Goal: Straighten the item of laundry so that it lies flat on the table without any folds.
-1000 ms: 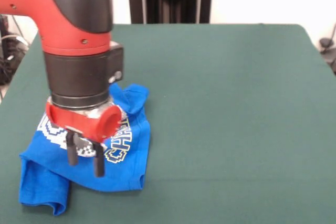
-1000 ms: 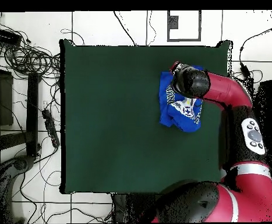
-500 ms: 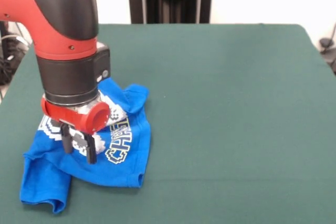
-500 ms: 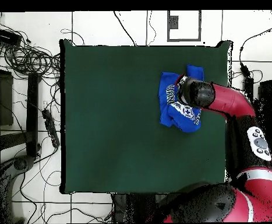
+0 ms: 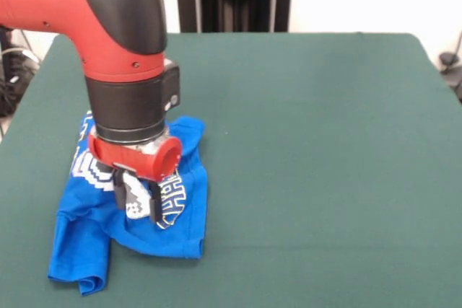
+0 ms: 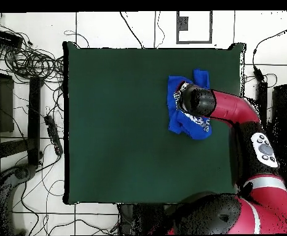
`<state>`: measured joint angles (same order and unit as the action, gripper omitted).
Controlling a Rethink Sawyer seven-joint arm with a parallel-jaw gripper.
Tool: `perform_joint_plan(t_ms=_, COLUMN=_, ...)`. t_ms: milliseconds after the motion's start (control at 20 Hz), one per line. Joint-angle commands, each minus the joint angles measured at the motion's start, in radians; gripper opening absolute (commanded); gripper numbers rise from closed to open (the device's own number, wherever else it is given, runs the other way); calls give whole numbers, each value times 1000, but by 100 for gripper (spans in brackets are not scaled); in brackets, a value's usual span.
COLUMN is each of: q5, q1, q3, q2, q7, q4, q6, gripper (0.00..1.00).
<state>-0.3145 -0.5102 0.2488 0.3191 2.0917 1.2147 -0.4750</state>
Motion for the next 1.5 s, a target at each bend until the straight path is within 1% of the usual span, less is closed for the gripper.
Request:
perform_joint_plan(t_ms=50, q5=-11, q1=77, q3=64, q2=12, q7=35, q4=146, q6=42, gripper=100)
perform_joint_plan(t_ms=650, q5=-2, q1=94, q3=56, q2=11, q7=52, q4=150, q6=65, gripper=100)
perform_joint_plan(t_ms=950, q5=-13, q1=49, q3=118, q2=-63, q7=-31, q4=92, q6=73, gripper=100)
perform_joint_plan(t_ms=1150, q5=-26, q1=14, q3=176, q2=-121, q7=-121, q4=29, q6=57, gripper=100)
perform_joint_plan(t_ms=1450, q5=-30, q1=33, q3=168, q2=-96, q7=-110, q4=11, q6=17, gripper=100)
perform_joint_plan(t_ms=1500, q5=-20, q1=32, q3=176, q2=-88, q7=-117, q4=13, q6=-14, gripper=100)
